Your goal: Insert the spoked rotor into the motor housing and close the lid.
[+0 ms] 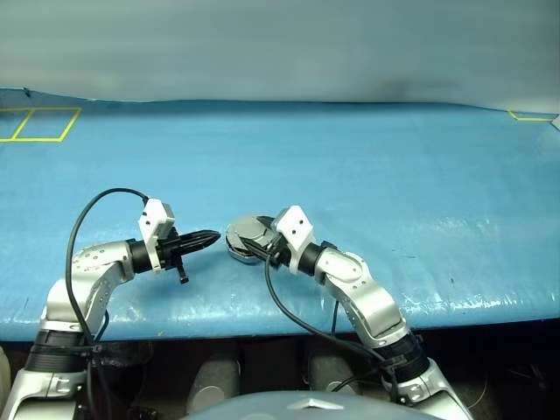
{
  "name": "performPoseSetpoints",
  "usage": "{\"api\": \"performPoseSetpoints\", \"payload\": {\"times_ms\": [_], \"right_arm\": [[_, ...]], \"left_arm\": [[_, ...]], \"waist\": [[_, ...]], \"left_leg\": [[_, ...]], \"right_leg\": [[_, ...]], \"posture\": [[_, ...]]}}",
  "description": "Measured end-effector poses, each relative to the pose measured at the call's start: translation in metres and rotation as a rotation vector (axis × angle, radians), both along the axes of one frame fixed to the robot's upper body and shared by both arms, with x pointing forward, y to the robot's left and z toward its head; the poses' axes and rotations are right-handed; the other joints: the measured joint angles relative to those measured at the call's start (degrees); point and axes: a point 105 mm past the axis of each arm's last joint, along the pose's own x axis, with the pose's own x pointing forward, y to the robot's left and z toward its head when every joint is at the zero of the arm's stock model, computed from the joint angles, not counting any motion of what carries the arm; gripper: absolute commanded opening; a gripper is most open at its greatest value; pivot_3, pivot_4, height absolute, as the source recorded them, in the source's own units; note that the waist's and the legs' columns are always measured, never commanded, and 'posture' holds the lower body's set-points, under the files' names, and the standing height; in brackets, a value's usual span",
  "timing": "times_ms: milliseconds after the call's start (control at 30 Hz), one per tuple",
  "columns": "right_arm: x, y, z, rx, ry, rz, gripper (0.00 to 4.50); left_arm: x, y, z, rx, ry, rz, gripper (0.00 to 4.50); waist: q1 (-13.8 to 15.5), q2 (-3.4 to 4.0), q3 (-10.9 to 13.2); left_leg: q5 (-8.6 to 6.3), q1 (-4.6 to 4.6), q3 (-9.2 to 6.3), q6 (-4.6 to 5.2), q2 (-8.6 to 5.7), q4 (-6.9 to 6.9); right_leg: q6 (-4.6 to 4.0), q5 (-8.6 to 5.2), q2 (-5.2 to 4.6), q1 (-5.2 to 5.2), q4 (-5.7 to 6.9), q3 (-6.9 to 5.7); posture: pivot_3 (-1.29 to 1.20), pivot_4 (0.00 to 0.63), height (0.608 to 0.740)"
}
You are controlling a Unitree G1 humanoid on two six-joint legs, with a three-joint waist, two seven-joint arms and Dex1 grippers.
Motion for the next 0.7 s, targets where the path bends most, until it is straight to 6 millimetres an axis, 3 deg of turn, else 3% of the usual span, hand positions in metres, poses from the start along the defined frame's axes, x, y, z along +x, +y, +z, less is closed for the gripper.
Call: {"api": "performPoseSetpoints", "payload": {"times_ms": [33, 633, 700], "right_arm": [[0.001, 0.001, 0.001, 0.004, 0.000, -0.003, 4.15], [0.017, 0.005, -0.021, -0.068, 0.045, -0.025, 4.15], [0.017, 0.005, -0.022, -0.068, 0.042, -0.025, 3.77]], "left_arm": [[0.000, 0.000, -0.001, 0.003, 0.000, -0.001, 0.00], [-0.007, 0.005, -0.016, 0.004, 0.028, 0.022, 0.00], [-0.007, 0.006, -0.016, 0.004, 0.028, 0.025, 0.00]], "waist": [[0.0, 0.00, 0.0], [-0.2, 0.01, 0.0], [-0.2, 0.01, 0.0]], "left_leg": [[0.00, 0.00, -0.01, 0.00, 0.00, 0.00], [0.00, 0.01, -0.01, 0.00, 0.01, -0.03], [0.00, 0.01, -0.01, 0.00, 0.01, -0.03]], "right_leg": [[0.00, 0.00, 0.00, 0.00, 0.00, 0.00], [0.00, 0.00, 0.02, -0.02, 0.02, -0.01], [0.00, 0.00, 0.02, -0.02, 0.02, -0.01]], "posture": [[0.00, 0.150, 0.740], [0.00, 0.150, 0.740], [0.00, 0.150, 0.740]]}}
